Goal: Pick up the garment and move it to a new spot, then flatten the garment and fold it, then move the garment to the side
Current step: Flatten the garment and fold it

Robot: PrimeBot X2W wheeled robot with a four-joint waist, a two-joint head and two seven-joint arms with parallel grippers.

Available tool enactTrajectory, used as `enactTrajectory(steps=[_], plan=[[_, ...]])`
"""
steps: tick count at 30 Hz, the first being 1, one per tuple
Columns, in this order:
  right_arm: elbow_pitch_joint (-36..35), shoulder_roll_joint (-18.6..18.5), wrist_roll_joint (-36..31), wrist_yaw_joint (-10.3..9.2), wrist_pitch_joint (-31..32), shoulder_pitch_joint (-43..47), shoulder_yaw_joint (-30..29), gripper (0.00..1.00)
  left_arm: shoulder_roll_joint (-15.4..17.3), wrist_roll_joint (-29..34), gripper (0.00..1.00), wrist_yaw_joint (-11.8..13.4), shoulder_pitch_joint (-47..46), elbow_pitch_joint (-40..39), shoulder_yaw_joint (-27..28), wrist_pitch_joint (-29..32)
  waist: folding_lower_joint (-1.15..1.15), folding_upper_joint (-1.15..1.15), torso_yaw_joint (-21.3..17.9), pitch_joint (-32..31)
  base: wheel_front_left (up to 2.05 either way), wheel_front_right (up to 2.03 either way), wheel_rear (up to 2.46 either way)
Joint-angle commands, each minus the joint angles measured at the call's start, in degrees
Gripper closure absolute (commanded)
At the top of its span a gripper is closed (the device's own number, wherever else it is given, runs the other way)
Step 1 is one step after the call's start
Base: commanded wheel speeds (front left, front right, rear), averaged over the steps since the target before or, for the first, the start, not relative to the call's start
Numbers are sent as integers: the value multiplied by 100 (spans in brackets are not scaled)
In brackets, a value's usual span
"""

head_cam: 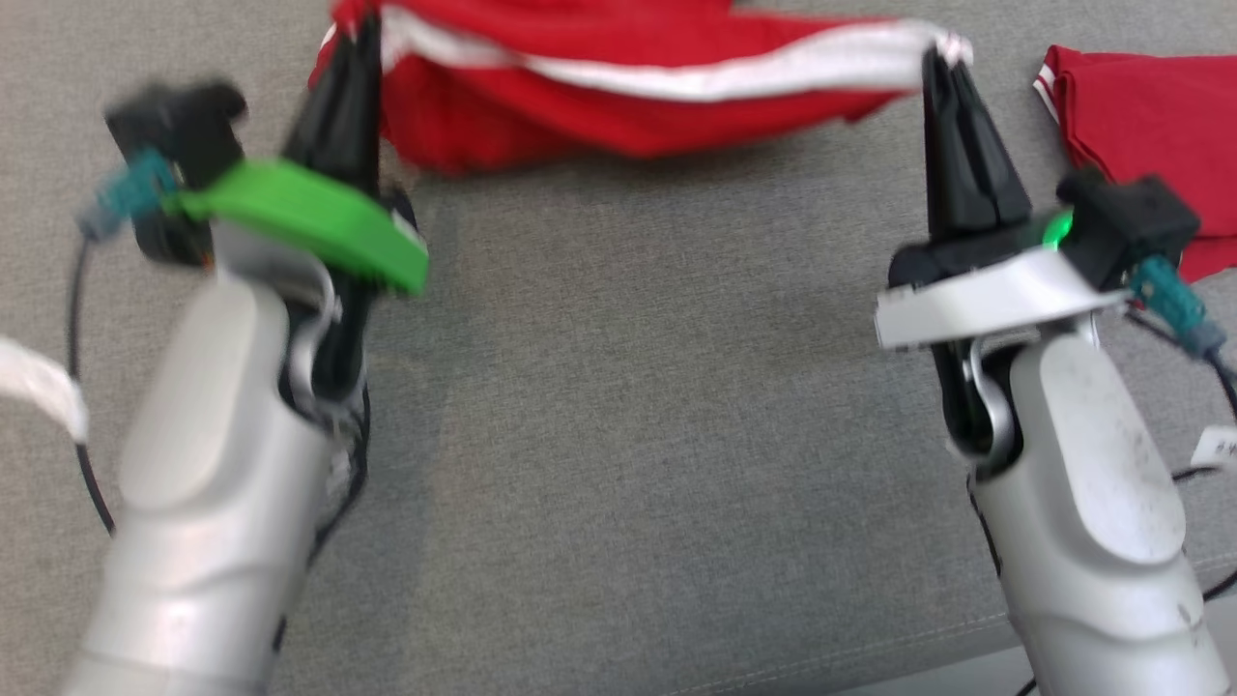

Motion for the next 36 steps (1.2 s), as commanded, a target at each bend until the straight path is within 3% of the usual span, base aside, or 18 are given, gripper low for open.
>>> enactTrajectory(steps=[1, 13, 22, 29, 36], plan=[[-75, -5, 106, -7, -27, 210, -27, 100, 16, -23, 100, -11, 321, -57, 1, -88, -1, 0, 53, -15, 0, 0, 0], [-1417, -14, 343, -8, -29, 1972, -612, 100, -187, -274, 100, 240, 2625, -1403, -51, -615, -1, 0, 357, -1078, 0, 0, 0], [-2422, -12, 12, -9, -30, 3500, -698, 100, -23, -422, 100, 789, 4198, -2864, -212, -200, -1, 0, 444, -1823, 0, 0, 0], [-2253, -10, 178, -9, -28, 3970, -744, 100, -88, -503, 100, 1066, 4915, -3317, -531, 128, -1, 0, 563, -1728, 0, 0, 0], [-1668, -10, 91, -8, -26, 3647, -876, 100, -264, -596, 100, 1065, 4915, -3120, -871, 407, -1, 0, 776, -1505, 0, 0, 0]])
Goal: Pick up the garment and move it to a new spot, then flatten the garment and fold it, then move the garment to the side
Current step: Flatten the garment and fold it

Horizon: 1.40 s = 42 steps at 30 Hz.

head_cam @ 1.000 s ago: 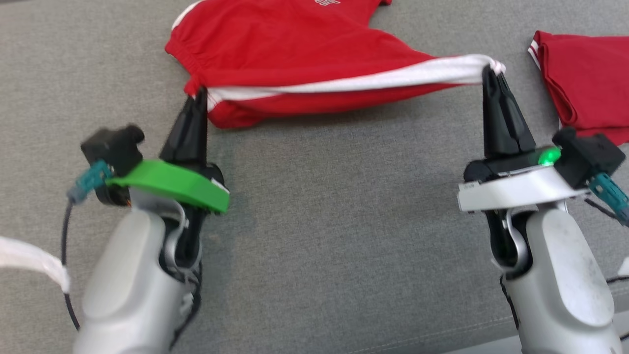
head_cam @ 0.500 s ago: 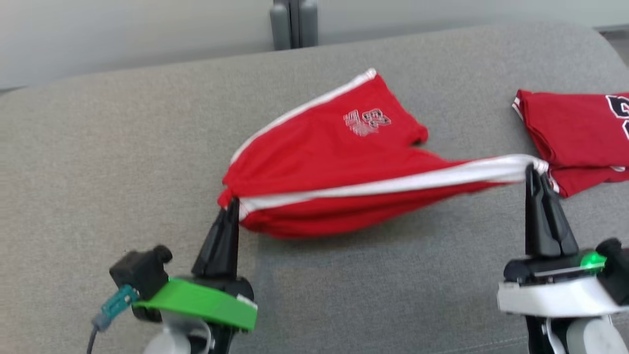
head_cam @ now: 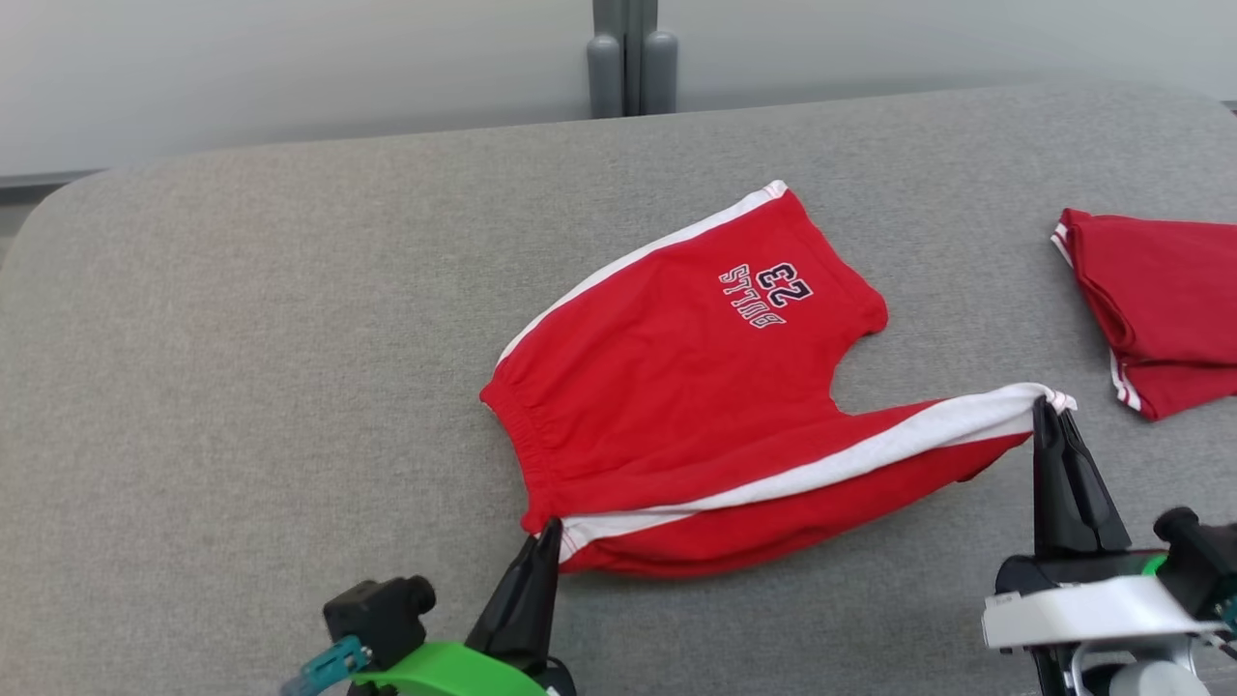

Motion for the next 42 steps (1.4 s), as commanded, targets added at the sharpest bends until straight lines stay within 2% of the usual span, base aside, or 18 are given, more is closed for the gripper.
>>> enactTrajectory(steps=[1, 7, 11, 18, 26, 33, 34, 35, 36, 37, 38, 42], plan=[[143, -15, -93, -9, -15, -192, -21, 100, -48, -52, 100, -22, -132, 81, -19, 42, 0, 0, 134, 134, 0, 0, 0], [922, -30, -449, -9, 68, -1061, -71, 100, -254, -220, 100, 84, -830, 614, 40, 232, 0, 0, 361, 334, 0, 0, 0], [1681, -363, -607, -9, 254, -1984, 24, 100, -384, -491, 100, 242, -1589, 1108, 109, 401, 0, 0, 551, 568, 0, 0, 0], [3160, -795, -385, -10, 503, -3579, 522, 100, -430, -784, 100, 399, -2878, 2113, 103, 410, 0, 0, 777, 1028, 0, 0, 0], [4861, -1135, -140, -10, 580, -5088, 1187, 100, -435, -1544, 100, 467, -3917, 3035, -393, 66, 0, 0, 928, 1468, 0, 0, 0], [5752, -1196, -43, -10, 448, -5808, 1456, 100, -435, -1996, 100, 511, -4379, 3415, -765, -261, 0, 0, 951, 1592, 0, 0, 0], [5882, -1213, -91, -10, 438, -5904, 1524, 100, -435, -2044, 95, 505, -4442, 3467, -815, -323, 0, 0, 948, 1606, 0, 0, 0], [5989, -1212, -96, -10, 416, -5974, 1559, 100, -435, -2080, 72, 504, -4496, 3503, -857, -370, 0, 0, 947, 1613, 0, 0, 0], [6093, -1202, -98, -10, 376, -6060, 1584, 77, -435, -2095, 26, 499, -4564, 3542, -911, -459, 0, 0, 950, 1620, 0, 0, 0], [6186, -1195, -112, -10, 352, -6122, 1618, 40, -434, -2107, 0, 508, -4602, 3582, -954, -509, 0, 0, 953, 1622, 0, 0, 0], [6260, -1180, -121, -10, 316, -6169, 1658, 0, -435, -2097, 0, 510, -4631, 3614, -1001, -562, 0, 0, 959, 1620, 0, 0, 0], [6529, -1165, -45, -10, 154, -6328, 1773, 0, -436, -1888, 0, 481, -4734, 3728, -1230, -801, 0, 0, 1003, 1565, 0, 0, 0]])
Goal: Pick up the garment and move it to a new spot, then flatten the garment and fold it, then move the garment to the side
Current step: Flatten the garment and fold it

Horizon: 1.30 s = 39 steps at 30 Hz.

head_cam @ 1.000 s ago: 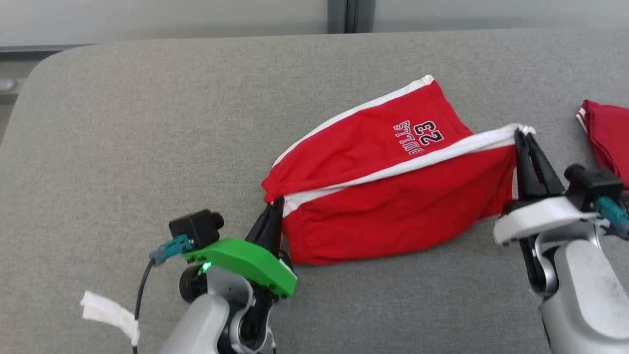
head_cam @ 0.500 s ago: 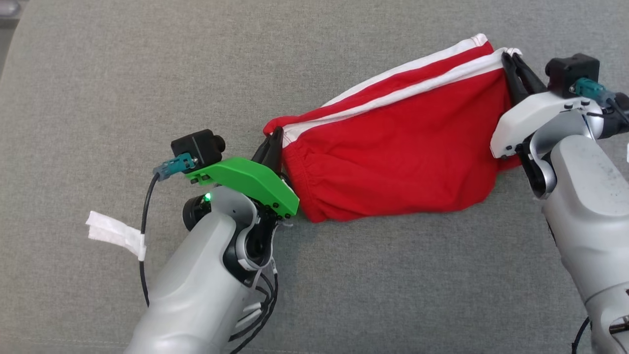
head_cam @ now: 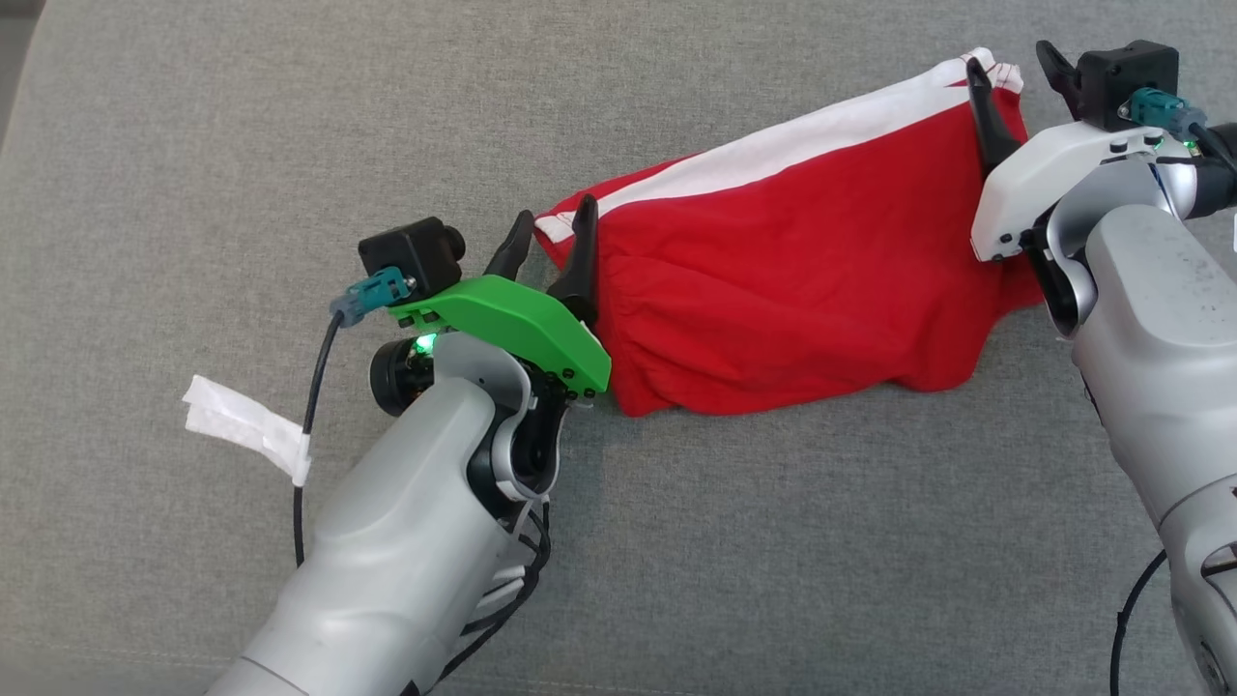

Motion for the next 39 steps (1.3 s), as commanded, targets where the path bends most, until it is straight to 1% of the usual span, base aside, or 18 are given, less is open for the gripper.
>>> enactTrajectory(steps=[1, 4, 7, 10, 12, 15, 20, 24, 26, 28, 29, 30, 32, 33, 35, 39], plan=[[75, -10, 53, -11, -65, -76, 29, 0, 22, 125, 0, -22, -98, 35, -53, -81, 0, 0, 24, -44, 0, 0, 0], [217, -35, 135, -11, -116, -119, 120, 0, 126, 308, 0, -43, -10, 18, -160, -197, 0, 0, 54, -119, 0, 0, 0], [321, -72, 268, -11, -126, -119, 268, 0, 327, 540, 0, -50, 181, -130, -224, -317, 0, 0, 76, -225, 0, 0, 0], [400, -184, 423, -11, 29, -98, 461, 0, 544, 751, 0, 34, 379, -381, -216, -402, 0, 0, 95, -345, 0, 0, 0], [428, -261, 545, -11, 218, -44, 630, 0, 695, 881, 0, 87, 571, -597, -174, -431, 0, 0, 114, -432, 0, 0, 0], [431, -354, 889, -11, 733, 150, 922, 0, 929, 1094, 0, 223, 885, -914, -125, -461, 0, 0, 157, -560, 0, 0, 0], [255, -614, 1460, -11, 1395, 385, 1263, 0, 1172, 1250, 0, 459, 1448, -1413, 11, -472, 0, 0, 223, -622, 0, 0, 0], [206, -791, 1807, -11, 1776, 573, 1430, 0, 1296, 1234, 0, 587, 1850, -1733, 244, -474, 0, 0, 313, -592, 0, 0, 0], [179, -830, 1957, -11, 1948, 645, 1494, 0, 1389, 1328, 0, 653, 2002, -1850, 383, -476, 0, 0, 351, -578, 0, 0, 0], [172, -869, 2102, -11, 2134, 734, 1561, 0, 1410, 1350, 0, 701, 2165, -1941, 519, -475, 0, 0, 378, -563, 0, 0, 0], [165, -900, 2163, -11, 2216, 772, 1608, 8, 1422, 1377, 0, 729, 2227, -1994, 595, -472, 0, 0, 393, -556, 0, 0, 0], [145, -906, 2211, -11, 2272, 805, 1645, 52, 1433, 1391, 0, 736, 2265, -2031, 660, -472, 0, 0, 402, -552, 0, 0, 0], [108, -928, 2308, -11, 2332, 846, 1699, 73, 1472, 1447, 0, 748, 2347, -2091, 756, -472, 0, 0, 412, -549, 0, 0, 0], [87, -949, 2352, -11, 2344, 859, 1726, 98, 1475, 1476, 0, 751, 2389, -2122, 799, -472, 0, 0, 410, -553, 0, 0, 0], [62, -964, 2408, -12, 2277, 874, 1747, 100, 1473, 1519, 0, 747, 2436, -2160, 861, -472, 0, 0, 388, -571, 0, 0, 0], [63, -925, 2553, -13, 1915, 903, 1644, 100, 1433, 1617, 0, 676, 2464, -2198, 924, -473, 0, 0, 260, -713, 0, 0, 0]])
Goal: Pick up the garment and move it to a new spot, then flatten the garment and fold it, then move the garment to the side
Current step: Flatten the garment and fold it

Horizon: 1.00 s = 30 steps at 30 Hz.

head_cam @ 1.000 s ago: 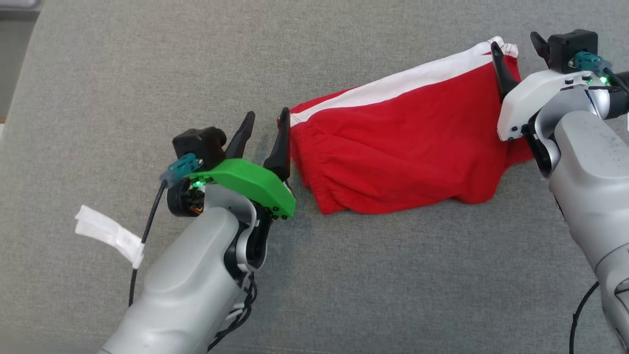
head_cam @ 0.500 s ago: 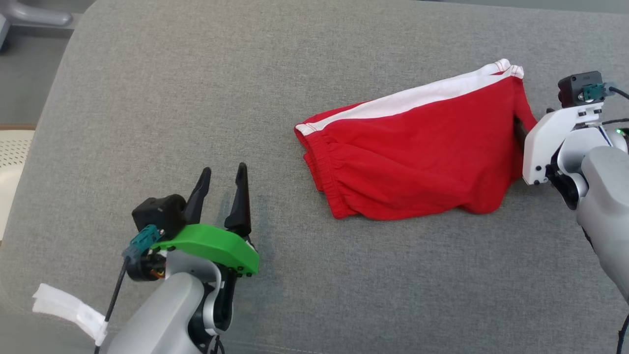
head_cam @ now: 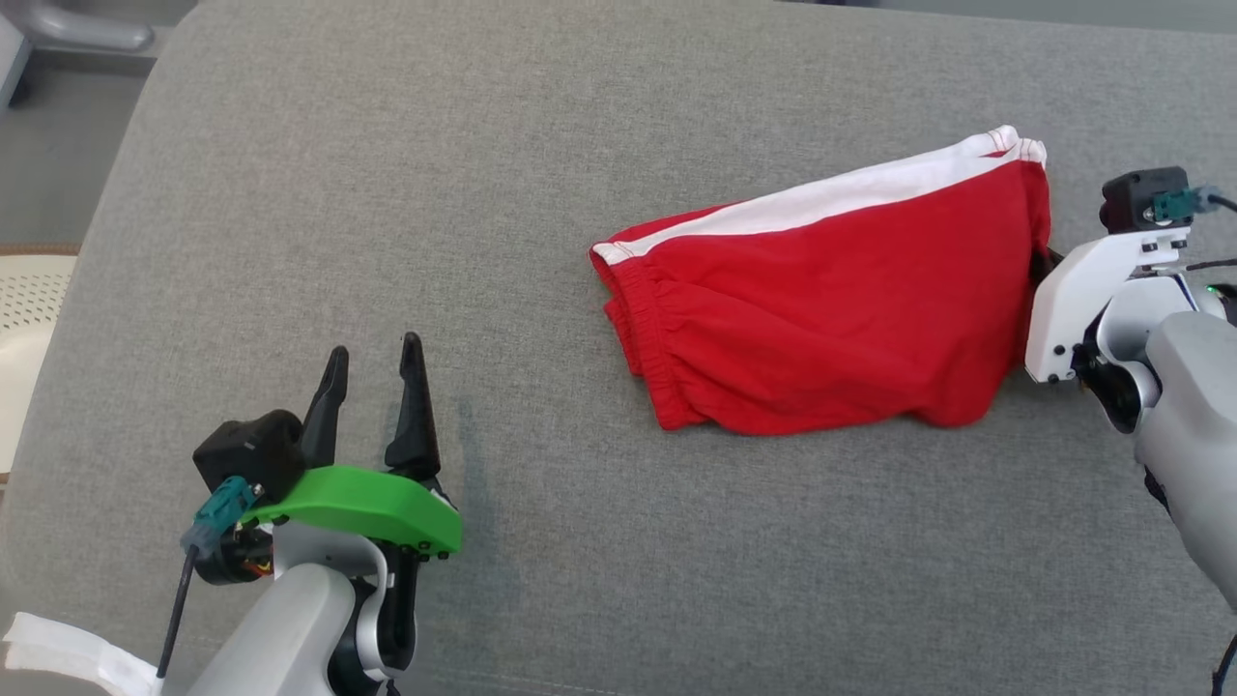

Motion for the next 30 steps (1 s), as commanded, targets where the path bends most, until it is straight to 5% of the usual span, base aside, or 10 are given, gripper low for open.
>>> enactTrajectory(steps=[1, 17, 30], plan=[[50, -31, 75, -15, -131, 160, -59, 100, -21, 62, 0, -37, 76, -1, 9, -17, 0, 0, -98, -125, 0, 0, 0], [-678, 113, 592, -14, -1412, 1639, -550, 100, -158, 373, 0, -194, 487, 361, 229, -18, 0, 0, -1165, -798, 0, 0, 0], [-878, 398, 225, -13, -1585, 1640, -869, 100, -302, 419, 0, -317, 567, 531, 219, -18, 0, 0, -991, -1011, 0, 0, 0]])
